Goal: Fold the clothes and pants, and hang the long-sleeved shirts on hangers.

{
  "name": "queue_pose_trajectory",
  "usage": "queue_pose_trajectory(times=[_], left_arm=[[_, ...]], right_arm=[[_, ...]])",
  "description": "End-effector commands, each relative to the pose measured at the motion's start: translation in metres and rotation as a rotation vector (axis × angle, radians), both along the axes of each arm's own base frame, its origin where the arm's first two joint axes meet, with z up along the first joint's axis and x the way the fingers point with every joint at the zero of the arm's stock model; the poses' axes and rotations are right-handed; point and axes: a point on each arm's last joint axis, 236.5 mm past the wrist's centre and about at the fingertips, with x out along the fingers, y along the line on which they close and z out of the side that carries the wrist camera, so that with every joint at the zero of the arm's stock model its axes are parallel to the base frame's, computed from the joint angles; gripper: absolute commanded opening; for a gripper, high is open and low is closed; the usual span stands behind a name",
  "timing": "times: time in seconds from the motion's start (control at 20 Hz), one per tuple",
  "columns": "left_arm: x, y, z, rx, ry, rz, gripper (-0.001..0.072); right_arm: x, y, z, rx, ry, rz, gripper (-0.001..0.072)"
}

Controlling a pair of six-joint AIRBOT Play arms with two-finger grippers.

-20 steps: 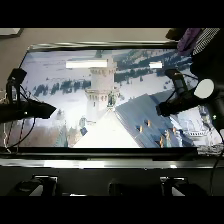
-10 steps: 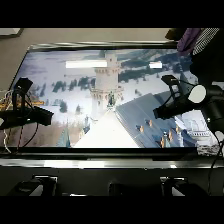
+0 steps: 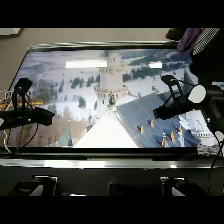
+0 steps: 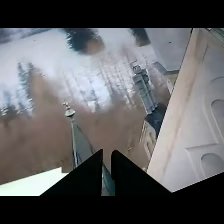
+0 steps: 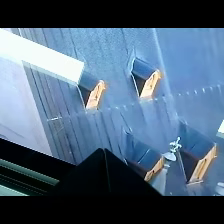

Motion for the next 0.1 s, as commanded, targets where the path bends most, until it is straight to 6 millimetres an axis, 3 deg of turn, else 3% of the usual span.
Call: queue_pose_trajectory(times=[0.0,0.05], left_arm=[[-0.0003,-0.0006,0.0002,-0.002,0.0,0.0,0.0099],[-0.0003,-0.0006,0.0002,-0.002,0.0,0.0,0.0099]], right_arm=[[-0.0004,0.0004,0.0,0.001,0.001,0.0,0.0027],[-0.0004,0.0004,0.0,0.001,0.001,0.0,0.0027]])
